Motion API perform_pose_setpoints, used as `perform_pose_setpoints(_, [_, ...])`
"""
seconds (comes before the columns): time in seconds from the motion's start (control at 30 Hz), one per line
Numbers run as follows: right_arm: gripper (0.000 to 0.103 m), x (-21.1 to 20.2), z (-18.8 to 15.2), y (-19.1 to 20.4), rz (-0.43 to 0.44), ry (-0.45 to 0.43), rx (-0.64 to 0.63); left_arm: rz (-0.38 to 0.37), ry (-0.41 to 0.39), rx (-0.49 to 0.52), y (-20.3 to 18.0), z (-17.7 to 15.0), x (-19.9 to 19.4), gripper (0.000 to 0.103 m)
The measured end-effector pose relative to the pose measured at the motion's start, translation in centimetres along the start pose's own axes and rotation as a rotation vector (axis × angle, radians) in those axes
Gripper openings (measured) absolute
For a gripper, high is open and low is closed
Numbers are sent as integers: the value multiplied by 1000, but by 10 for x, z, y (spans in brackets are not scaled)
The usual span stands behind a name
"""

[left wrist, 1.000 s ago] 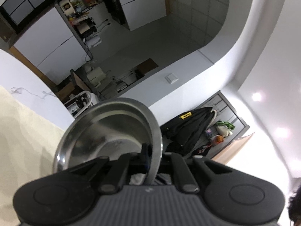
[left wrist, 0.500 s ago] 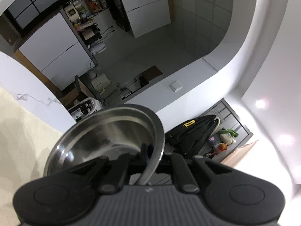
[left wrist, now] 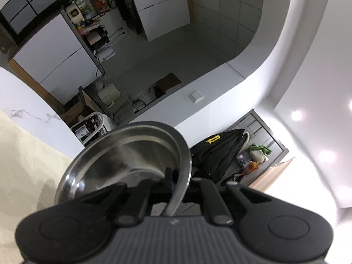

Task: Clean bowl
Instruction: 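Rotate the upturned bowl with the left gripper while the right gripper keeps scrubbing its base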

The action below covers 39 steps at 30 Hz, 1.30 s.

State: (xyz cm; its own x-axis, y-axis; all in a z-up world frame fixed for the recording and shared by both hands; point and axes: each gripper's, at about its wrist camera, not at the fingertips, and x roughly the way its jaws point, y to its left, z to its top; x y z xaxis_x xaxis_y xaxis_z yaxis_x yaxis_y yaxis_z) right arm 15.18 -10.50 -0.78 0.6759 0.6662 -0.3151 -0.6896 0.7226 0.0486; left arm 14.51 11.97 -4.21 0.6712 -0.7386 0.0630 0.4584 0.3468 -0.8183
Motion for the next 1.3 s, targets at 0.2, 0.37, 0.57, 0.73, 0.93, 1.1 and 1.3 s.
perform_pose_setpoints(0.2, [8, -9, 10, 4, 19, -60, 12, 47, -6, -21, 9, 0, -8, 4])
perform_pose_setpoints(0.37, [8, -12, 12, 23, 108, -73, -38, 73, -39, -30, 14, 5, -21, 4])
perform_pose_setpoints(0.57, [8, -14, 10, 40, 200, -59, -91, 104, -78, -35, 17, 12, -33, 4])
perform_pose_setpoints(0.73, [8, -11, 8, 48, 214, -34, -111, 132, -117, -50, 21, 17, -46, 4])
perform_pose_setpoints(0.93, [8, -4, 7, 44, 186, 3, -107, 203, -153, -48, 25, 21, -58, 4])
perform_pose_setpoints(1.1, [8, 4, 7, 31, 131, 53, -100, 275, -176, -38, 27, 25, -65, 5])
perform_pose_setpoints(1.3, [8, 8, 7, 14, 70, 87, -75, 306, -168, -21, 24, 26, -59, 5])
